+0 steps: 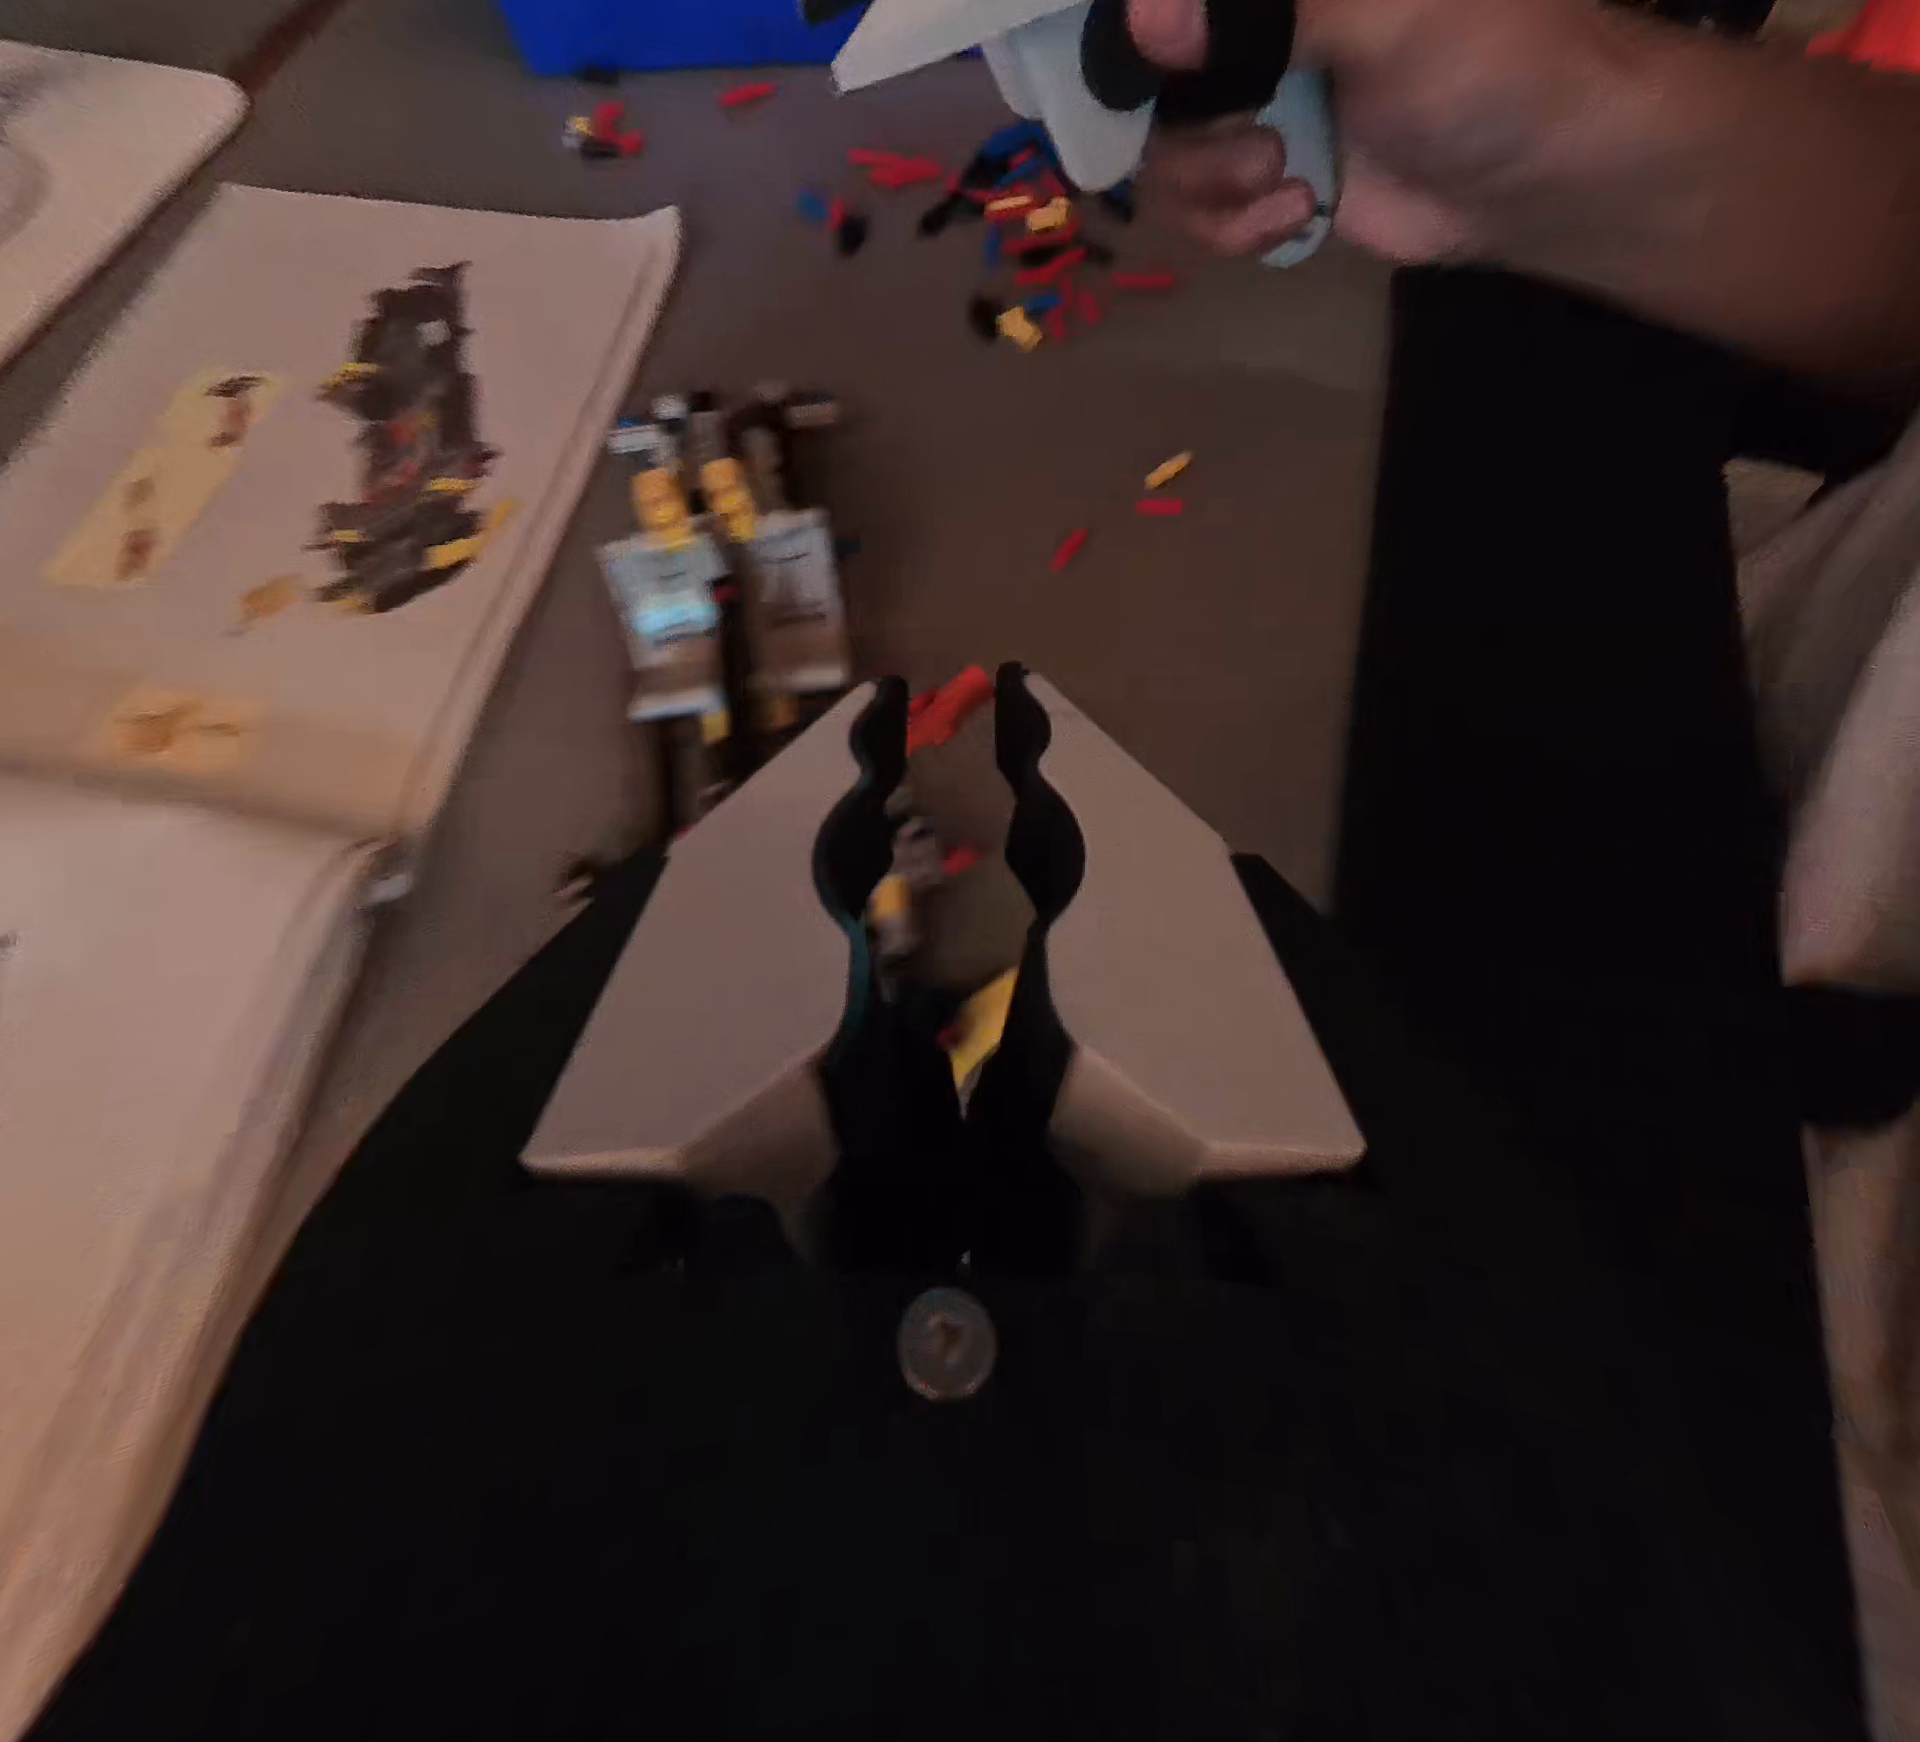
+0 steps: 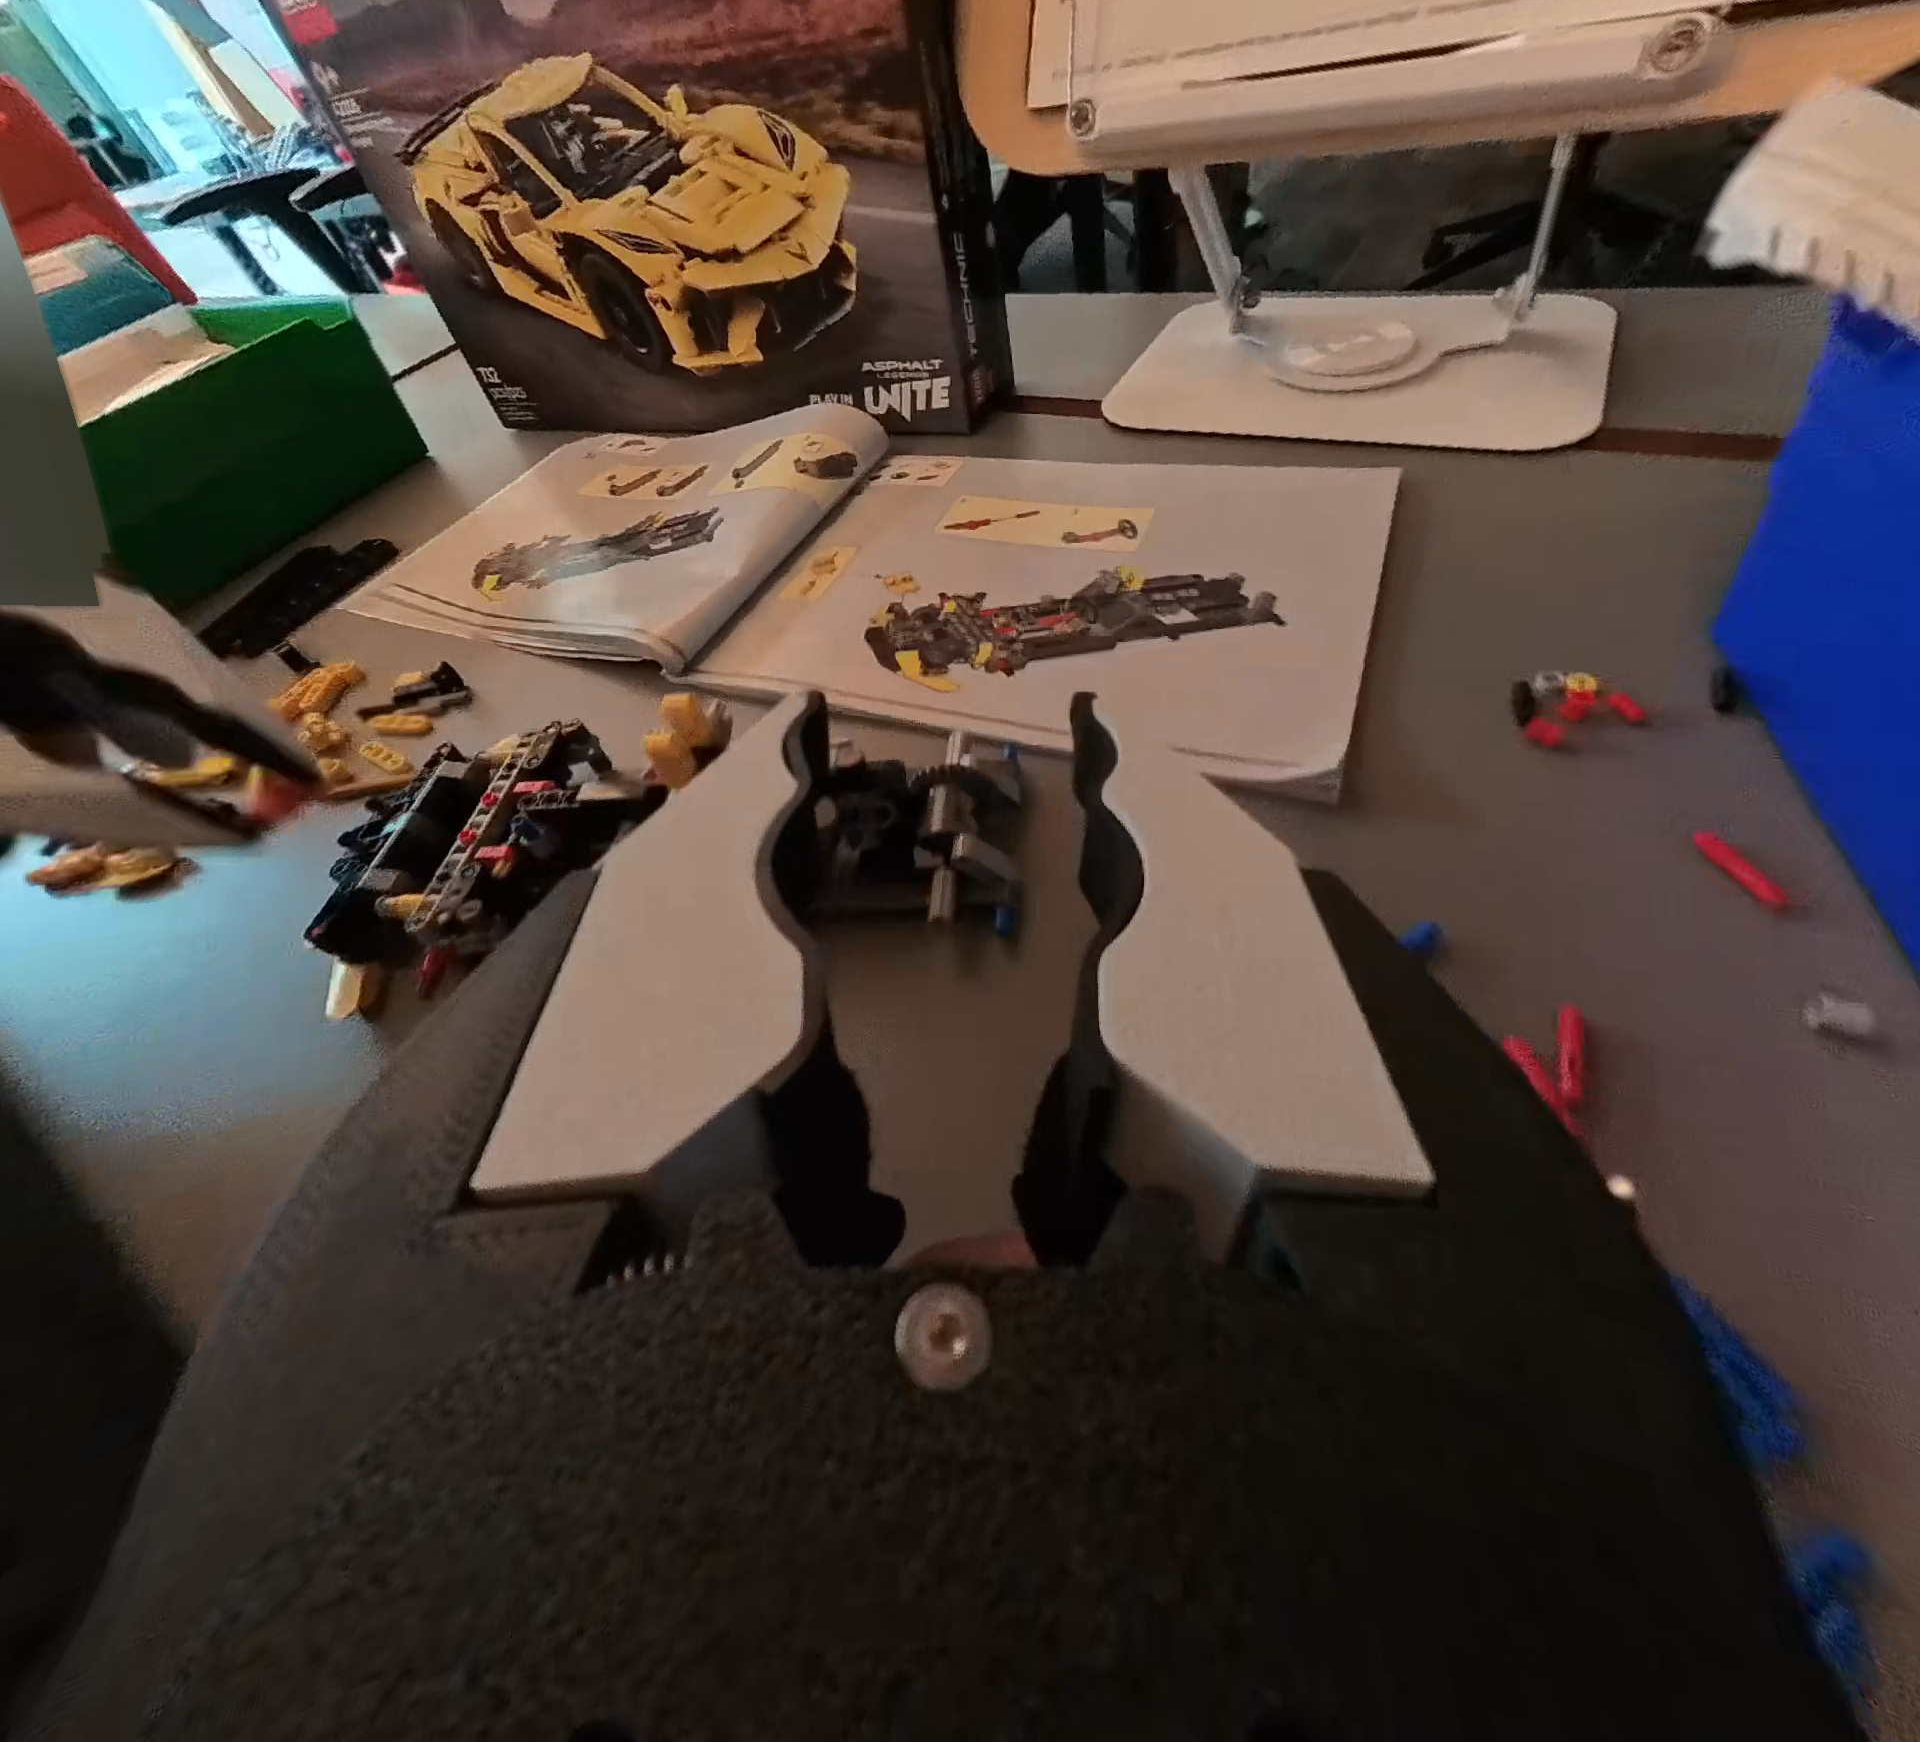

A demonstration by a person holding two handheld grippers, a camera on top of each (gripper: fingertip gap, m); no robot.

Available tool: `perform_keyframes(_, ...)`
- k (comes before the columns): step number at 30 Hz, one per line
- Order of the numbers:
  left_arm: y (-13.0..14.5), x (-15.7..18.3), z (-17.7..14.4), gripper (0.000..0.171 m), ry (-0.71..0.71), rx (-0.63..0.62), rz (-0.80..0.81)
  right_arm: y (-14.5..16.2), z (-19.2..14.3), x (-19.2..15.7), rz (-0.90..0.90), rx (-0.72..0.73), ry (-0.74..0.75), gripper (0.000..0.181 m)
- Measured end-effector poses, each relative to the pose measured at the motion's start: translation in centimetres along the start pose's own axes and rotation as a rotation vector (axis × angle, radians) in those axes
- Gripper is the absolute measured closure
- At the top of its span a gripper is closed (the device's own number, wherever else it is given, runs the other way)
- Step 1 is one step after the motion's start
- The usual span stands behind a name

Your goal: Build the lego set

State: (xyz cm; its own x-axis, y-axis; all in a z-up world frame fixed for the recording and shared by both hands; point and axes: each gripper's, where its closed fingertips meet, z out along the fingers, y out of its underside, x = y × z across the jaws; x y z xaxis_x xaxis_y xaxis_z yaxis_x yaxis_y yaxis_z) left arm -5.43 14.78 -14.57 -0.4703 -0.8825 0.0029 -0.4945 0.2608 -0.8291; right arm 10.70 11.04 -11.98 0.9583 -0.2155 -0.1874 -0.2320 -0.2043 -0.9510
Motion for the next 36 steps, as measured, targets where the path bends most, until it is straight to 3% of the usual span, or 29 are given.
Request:
perform_keyframes(3, 1.0, 3.5, 4.9, 0.157, 0.040, -0.102, -0.028, 1.1, -1.0, -0.5, 0.034, -0.008, -0.014, 0.136)
perform_keyframes(6, 2.0, 4.0, 7.1, 0.157, -0.029, -0.196, 0.092, 1.6, -1.1, -0.8, 0.059, -0.002, -0.035, 0.137)
perform_keyframes(13, 2.1, 3.8, 9.3, 0.157, -0.054, -0.253, 0.169, 2.3, -0.8, -1.5, 0.089, -0.008, -0.107, 0.136)
perform_keyframes(23, 2.6, 4.0, 9.7, 0.154, -0.028, -0.247, 0.156, 3.0, -0.4, -1.8, 0.041, -0.045, -0.104, 0.137)
perform_keyframes(26, 1.7, 4.6, 9.2, 0.135, 0.034, -0.176, 0.073, 3.1, -0.5, -1.8, 0.026, -0.048, -0.098, 0.136)
perform_keyframes(30, -2.2, 2.9, 5.7, 0.125, 0.097, 0.067, -0.101, 2.8, -1.2, -1.4, -0.001, -0.041, -0.055, 0.135)
perform_keyframes(32, -3.3, 0.5, 3.0, 0.125, 0.090, 0.175, -0.153, 2.8, -1.9, 0.2, -0.059, -0.069, 0.018, 0.136)
perform_keyframes(36, -3.6, -7.1, -2.6, 0.133, -0.089, 0.343, -0.294, 3.7, -4.1, 6.1, -0.143, -0.212, 0.218, 0.137)
